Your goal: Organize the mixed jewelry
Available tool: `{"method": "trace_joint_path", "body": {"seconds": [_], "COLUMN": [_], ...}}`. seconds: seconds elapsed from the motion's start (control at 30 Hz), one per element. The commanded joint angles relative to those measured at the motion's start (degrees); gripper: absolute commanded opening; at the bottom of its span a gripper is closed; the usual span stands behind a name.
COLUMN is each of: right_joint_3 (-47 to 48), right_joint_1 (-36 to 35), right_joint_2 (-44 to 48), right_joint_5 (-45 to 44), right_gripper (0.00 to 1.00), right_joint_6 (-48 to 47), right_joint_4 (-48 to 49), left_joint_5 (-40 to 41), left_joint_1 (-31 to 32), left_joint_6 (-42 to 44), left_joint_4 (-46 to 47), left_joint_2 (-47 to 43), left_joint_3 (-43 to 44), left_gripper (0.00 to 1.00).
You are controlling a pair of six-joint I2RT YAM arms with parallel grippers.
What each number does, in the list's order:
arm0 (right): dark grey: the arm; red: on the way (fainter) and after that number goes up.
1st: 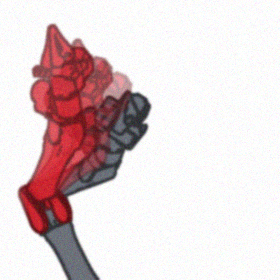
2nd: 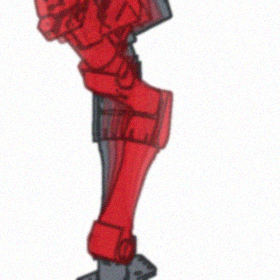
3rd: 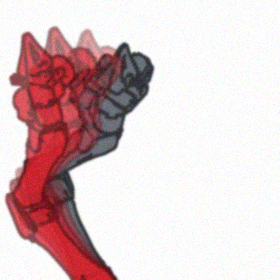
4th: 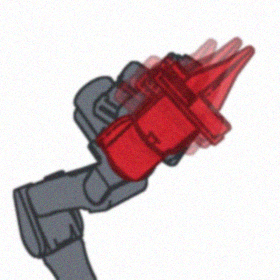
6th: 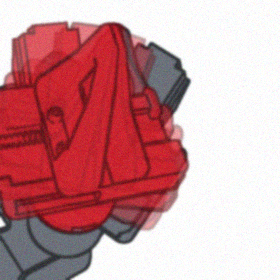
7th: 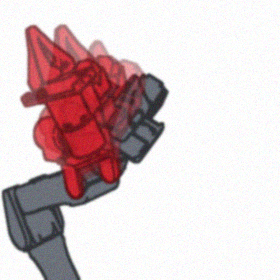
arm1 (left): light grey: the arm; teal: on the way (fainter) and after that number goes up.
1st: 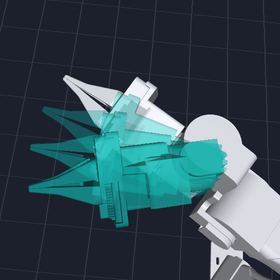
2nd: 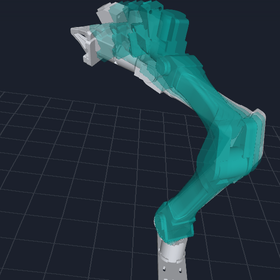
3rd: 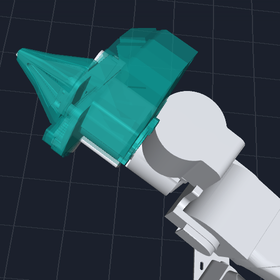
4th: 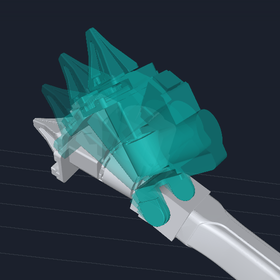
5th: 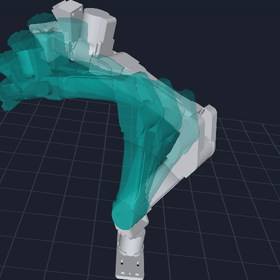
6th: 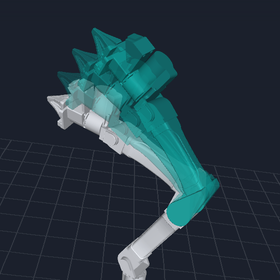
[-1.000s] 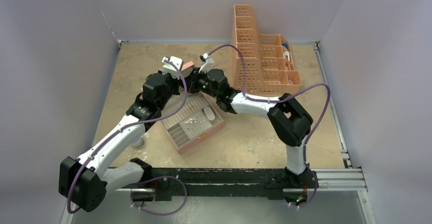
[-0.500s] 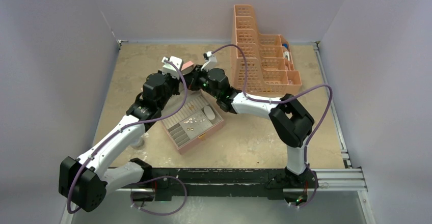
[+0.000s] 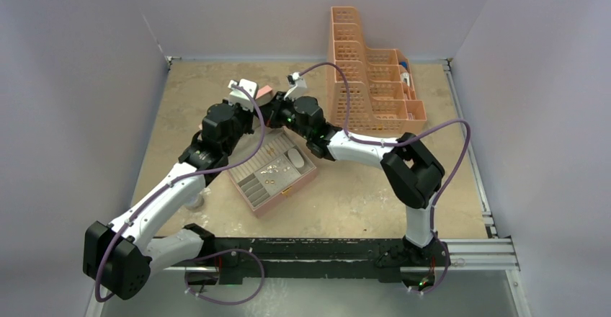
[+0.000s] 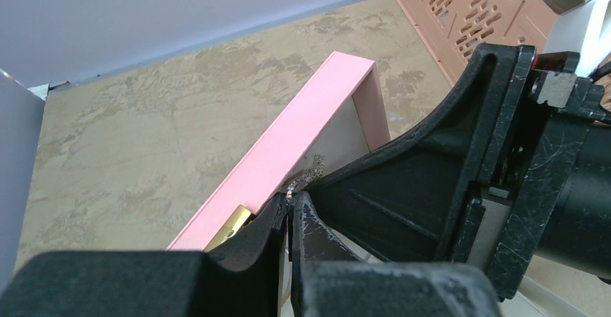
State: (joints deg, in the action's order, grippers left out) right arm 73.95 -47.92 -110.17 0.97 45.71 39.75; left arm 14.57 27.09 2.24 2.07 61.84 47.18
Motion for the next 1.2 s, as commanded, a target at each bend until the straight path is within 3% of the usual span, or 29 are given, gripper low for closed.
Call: {"method": "trace_joint_path", "body": {"seconds": [0.0,1.17], "right_joint_3": [3.6,11.5], "right_joint_1": [0.1,0.1], "right_joint_2": [3.2,-1.6], "right_joint_5": [0.7,-1.1], "right_gripper": [0.0,0.05], "right_joint_6": [0.3,-1.2], "right_joint_4": [2.7,-4.3], "left_joint_5": [3.1,4.8], "left_joint_1": [-0.2,-0.2], "left_joint_6": [1.2,0.4], "left_joint_4": [3.5,1.9], "left_joint_2": [-0.2,0.5], "left_joint_3": [3.2,3.5], "left_gripper": [0.0,0.0]}}
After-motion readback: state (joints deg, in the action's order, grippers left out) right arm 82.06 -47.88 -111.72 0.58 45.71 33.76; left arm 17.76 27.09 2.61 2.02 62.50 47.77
